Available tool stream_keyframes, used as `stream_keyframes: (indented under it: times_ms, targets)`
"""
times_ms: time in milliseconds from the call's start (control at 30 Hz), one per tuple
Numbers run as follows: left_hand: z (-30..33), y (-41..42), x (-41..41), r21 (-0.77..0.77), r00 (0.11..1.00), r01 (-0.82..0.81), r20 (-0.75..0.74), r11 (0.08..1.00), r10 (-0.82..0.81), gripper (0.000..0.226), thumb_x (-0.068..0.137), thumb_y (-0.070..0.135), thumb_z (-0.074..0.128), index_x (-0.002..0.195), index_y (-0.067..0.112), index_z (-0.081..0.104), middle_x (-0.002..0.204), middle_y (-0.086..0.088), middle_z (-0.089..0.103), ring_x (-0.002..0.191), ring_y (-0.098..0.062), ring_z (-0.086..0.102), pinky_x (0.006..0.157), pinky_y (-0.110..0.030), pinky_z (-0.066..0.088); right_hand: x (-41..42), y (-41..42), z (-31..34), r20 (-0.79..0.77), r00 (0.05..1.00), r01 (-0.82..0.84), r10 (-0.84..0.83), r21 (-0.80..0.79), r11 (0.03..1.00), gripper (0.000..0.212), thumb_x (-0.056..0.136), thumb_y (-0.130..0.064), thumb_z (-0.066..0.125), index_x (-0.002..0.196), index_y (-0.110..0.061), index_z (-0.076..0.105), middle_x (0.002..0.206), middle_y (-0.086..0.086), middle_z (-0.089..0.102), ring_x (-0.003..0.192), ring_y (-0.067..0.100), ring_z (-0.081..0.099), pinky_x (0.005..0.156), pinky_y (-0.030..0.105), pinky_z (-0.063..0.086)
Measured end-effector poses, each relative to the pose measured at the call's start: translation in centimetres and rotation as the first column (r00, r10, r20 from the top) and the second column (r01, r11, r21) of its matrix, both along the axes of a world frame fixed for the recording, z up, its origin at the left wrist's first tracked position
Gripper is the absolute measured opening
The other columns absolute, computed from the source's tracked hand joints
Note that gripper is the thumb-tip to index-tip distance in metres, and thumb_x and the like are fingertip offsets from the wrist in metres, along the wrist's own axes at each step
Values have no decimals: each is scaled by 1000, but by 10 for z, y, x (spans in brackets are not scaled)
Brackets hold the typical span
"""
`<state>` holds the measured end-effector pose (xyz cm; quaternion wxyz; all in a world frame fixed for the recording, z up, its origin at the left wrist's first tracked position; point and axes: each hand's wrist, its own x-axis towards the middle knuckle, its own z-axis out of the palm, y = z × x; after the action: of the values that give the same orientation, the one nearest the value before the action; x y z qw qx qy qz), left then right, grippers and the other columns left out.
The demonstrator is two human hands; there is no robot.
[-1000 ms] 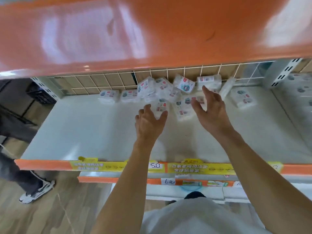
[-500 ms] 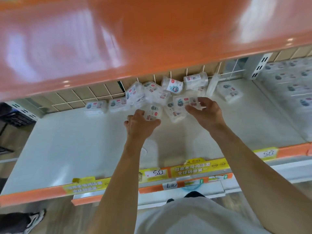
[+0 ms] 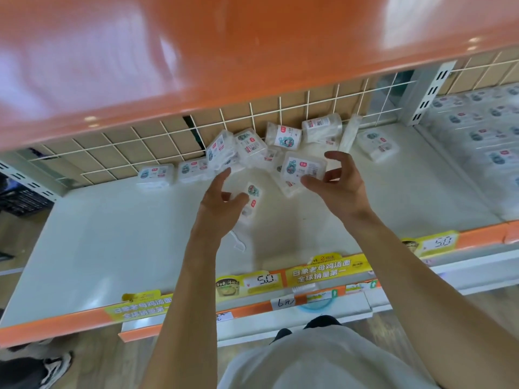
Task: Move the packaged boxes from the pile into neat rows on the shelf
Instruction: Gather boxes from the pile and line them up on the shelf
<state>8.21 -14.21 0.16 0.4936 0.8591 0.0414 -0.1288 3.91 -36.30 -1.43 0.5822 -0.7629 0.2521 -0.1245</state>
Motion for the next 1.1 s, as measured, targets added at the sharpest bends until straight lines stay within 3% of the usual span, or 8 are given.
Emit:
stream_keyframes:
  times_ms: [133,233,333,467,567,733,900,1100]
  targets:
    - [1,2,-4,-57,1000,22,-17,998,-23,40,86,30,70,121,48,63,98,3,73,90,-4,66,70,-17,44,-11,0,-2,46,999,-9,3,137,991,43,79,-24,83,118,-29,64,88,2,65,77,18,70,81,45,61]
    - [0,2,-8,-133,1000,-17,-17,991,15,36,82,21,74,111,36,59,96,-2,74,80,-9,70,70,-25,56,-19,-2,-2,74,997,-3,-12,199,980,43,80,-17,82,119,-26,66,94,4,66,78,14,69,82,42,62]
    - [-1,5,-12,-221,997,-71,-45,973,63,41,79,14,77,109,25,51,103,-11,72,90,-20,73,83,-38,61,-29,-4,1,77,997,7,-26,236,972,44,82,-15,80,122,-26,66,96,6,69,81,16,70,80,37,62]
    - [2,15,-20,-115,998,68,5,991,-68,53,84,13,71,127,38,53,90,-2,72,88,-11,69,74,-21,48,-44,-4,3,85,996,7,-31,268,963,42,83,-13,79,121,-25,67,94,8,71,82,17,71,77,33,63]
    - [5,25,-24,-85,989,147,2,986,-147,57,87,11,69,134,42,56,100,-1,70,91,-7,68,78,-19,47,-52,-2,4,94,995,-7,-19,273,962,39,84,-13,79,119,-25,68,90,7,72,79,16,71,80,37,62]
    - [9,38,-27,-37,979,202,-20,979,-202,51,81,18,78,118,48,60,107,0,70,88,-9,70,83,-35,60,-62,5,8,92,995,-52,24,310,949,38,84,-11,78,119,-24,68,92,9,73,85,22,73,82,36,62]
    - [8,34,-32,-248,989,117,-56,962,-134,54,77,10,84,118,24,52,112,-13,68,90,-23,75,84,-45,61,-71,2,13,85,996,-29,4,300,954,40,84,-10,78,120,-25,68,93,8,74,86,20,73,80,36,62]
    - [18,-2,-37,-380,977,208,29,901,-213,49,83,11,79,123,36,61,110,-9,71,105,-22,71,84,-33,60,-92,-23,24,112,986,84,-126,321,944,38,86,-12,77,120,-27,67,94,6,76,88,22,75,84,36,61]
